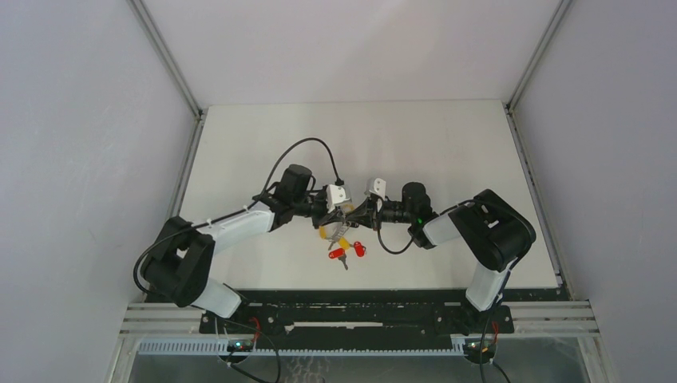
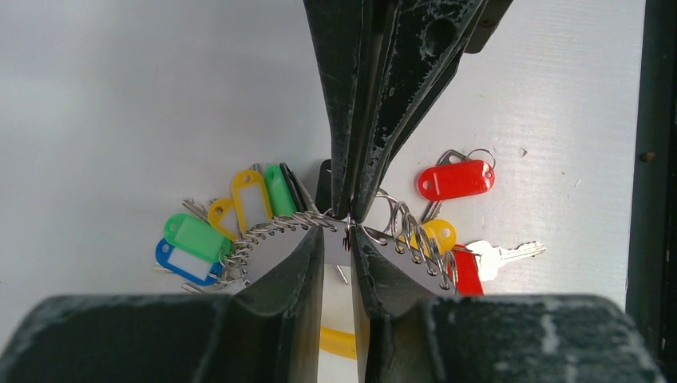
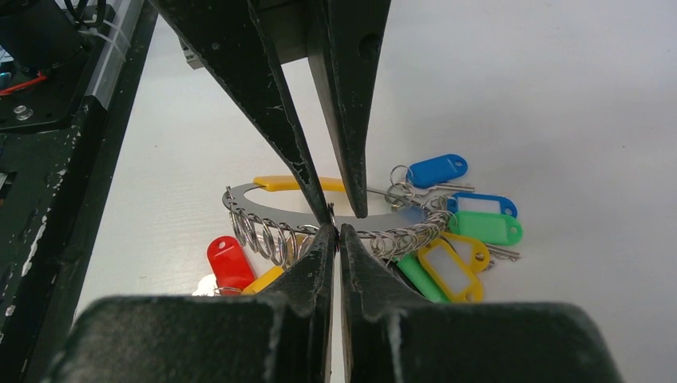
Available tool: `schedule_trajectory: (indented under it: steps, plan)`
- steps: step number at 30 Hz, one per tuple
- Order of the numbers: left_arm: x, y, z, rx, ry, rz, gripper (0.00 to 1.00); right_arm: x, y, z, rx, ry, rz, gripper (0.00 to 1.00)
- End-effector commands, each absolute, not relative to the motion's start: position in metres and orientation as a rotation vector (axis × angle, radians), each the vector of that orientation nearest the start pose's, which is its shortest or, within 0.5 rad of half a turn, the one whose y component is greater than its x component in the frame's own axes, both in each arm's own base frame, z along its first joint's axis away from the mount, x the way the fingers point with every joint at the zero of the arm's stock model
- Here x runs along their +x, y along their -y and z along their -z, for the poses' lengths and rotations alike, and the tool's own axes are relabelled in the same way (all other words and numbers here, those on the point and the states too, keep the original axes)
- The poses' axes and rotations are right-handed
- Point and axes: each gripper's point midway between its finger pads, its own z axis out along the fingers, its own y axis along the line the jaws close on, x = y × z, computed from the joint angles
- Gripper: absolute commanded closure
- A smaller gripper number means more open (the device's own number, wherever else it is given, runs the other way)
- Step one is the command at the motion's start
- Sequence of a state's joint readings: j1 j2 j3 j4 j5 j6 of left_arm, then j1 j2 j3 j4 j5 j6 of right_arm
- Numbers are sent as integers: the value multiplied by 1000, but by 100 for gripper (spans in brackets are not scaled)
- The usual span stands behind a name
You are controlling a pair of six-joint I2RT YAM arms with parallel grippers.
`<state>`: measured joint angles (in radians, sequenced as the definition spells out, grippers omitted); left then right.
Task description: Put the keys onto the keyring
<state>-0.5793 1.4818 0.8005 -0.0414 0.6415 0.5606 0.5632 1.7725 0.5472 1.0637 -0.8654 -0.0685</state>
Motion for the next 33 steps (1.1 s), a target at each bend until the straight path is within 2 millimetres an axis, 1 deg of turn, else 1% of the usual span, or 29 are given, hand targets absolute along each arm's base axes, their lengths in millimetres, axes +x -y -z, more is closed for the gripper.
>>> schedule_trajectory:
  steps: [1,5,11,16,20,24,31,33]
  plan:
    - [265,281,-95,1468,-1638,768,77,271,-328,-120,-1133,-1281,-1084,100]
    - [266,279,-92,1463,-1649,770,79,271,-328,-120,-1133,-1278,-1085,100]
    - [266,282,-94,1461,-1635,789,81,270,-328,-121,-1135,-1274,-1087,100]
    - [267,281,-89,1461,-1649,791,83,270,-328,-121,-1134,-1273,-1090,100]
    - [268,280,-88,1460,-1653,788,90,270,-329,-120,-1131,-1275,-1093,100]
    - [268,279,-94,1455,-1637,777,99,270,-328,-118,-1128,-1284,-1093,100]
    - [271,278,-118,1430,-1586,735,100,270,-318,-115,-1094,-1322,-1083,100]
    - [272,277,-121,1425,-1588,707,100,270,-314,-116,-1082,-1325,-1072,97]
